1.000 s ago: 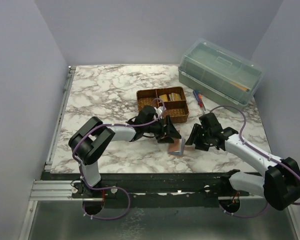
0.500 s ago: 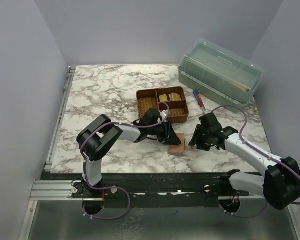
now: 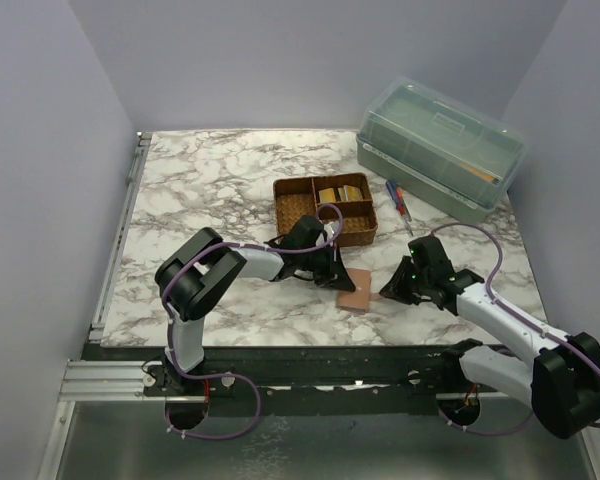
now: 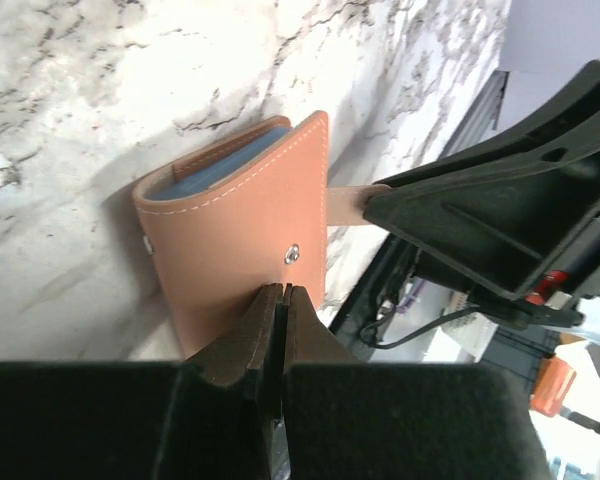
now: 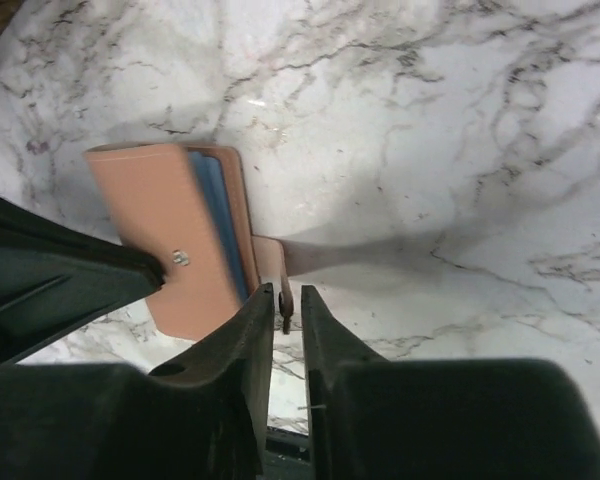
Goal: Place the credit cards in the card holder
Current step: Close the card holder at the center of the board.
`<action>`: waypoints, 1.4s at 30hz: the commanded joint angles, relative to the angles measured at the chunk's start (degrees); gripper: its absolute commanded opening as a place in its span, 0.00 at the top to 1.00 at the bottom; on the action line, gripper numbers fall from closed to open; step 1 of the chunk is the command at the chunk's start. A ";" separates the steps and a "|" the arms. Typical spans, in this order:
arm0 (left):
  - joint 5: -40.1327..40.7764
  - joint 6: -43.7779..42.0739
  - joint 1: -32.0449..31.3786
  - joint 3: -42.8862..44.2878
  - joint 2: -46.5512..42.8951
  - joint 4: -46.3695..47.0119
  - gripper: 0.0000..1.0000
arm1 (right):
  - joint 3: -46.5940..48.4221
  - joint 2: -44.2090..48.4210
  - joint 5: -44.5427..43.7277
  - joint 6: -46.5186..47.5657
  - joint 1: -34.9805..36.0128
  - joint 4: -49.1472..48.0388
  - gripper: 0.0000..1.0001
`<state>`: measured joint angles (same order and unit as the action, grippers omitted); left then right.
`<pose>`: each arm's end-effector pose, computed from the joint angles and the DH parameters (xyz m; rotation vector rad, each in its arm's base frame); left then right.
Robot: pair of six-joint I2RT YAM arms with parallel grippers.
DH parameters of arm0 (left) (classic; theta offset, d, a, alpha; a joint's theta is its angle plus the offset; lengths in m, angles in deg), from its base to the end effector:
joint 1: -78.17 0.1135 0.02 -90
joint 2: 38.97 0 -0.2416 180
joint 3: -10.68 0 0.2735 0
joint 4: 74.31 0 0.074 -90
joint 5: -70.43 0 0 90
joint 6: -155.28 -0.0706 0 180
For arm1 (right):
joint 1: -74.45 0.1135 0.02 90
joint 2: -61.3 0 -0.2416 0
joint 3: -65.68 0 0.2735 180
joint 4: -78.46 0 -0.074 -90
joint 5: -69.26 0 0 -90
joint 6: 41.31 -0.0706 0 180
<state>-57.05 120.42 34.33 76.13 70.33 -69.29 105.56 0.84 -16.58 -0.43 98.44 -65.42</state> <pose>0.2576 -0.3069 0.0705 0.1648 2.6376 -1.5244 0.2137 0.1007 0.1069 0.5511 2.6056 0.5520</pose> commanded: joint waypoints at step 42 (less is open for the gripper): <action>6.71 -7.67 -0.86 1.37 1.03 -15.23 1.00 | 6.85 -10.37 12.91 10.72 -0.09 -5.07 0.99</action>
<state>-54.10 114.08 33.79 78.38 70.22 -77.11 109.80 -6.75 -5.76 8.35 98.28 -69.35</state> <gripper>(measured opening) 0.019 0.009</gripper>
